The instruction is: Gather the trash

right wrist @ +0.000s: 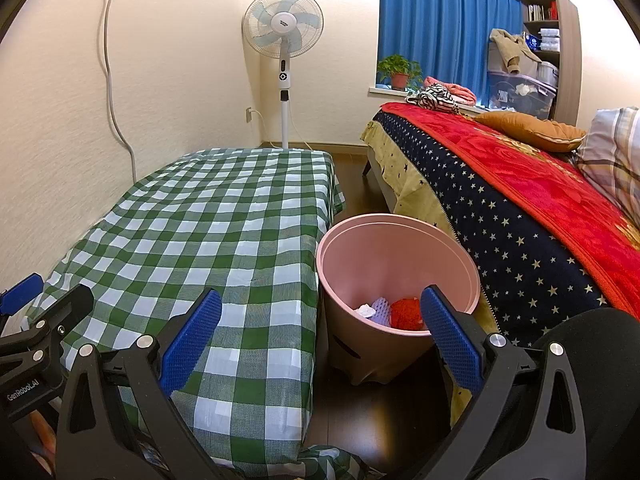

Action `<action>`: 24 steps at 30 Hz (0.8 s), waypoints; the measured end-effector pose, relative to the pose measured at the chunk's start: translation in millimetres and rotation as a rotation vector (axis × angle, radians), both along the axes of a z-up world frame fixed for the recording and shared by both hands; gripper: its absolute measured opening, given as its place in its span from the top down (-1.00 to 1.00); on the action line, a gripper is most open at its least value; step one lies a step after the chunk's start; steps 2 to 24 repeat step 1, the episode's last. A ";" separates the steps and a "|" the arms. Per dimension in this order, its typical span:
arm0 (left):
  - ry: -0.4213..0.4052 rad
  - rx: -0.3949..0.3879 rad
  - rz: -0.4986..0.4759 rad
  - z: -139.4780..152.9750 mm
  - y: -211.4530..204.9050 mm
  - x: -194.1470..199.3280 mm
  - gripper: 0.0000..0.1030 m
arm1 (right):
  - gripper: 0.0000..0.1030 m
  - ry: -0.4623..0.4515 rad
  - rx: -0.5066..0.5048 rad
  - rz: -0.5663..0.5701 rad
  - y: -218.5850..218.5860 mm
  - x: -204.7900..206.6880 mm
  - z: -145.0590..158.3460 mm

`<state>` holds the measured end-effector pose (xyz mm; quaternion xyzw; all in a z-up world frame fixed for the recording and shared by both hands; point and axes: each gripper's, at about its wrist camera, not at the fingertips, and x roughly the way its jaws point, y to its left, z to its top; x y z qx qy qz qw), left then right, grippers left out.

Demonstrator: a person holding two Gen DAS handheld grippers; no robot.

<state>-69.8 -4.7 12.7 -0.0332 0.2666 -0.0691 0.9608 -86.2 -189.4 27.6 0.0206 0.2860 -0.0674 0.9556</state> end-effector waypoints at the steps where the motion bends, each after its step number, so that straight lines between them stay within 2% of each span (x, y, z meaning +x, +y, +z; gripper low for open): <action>1: 0.001 0.000 0.000 -0.1 -0.9 -0.4 -0.85 | -0.90 -0.001 0.000 0.000 0.0 -0.1 0.0; 24: 0.001 0.000 0.000 -0.1 -0.9 -0.4 -0.85 | -0.90 -0.001 0.000 0.000 0.0 -0.1 0.0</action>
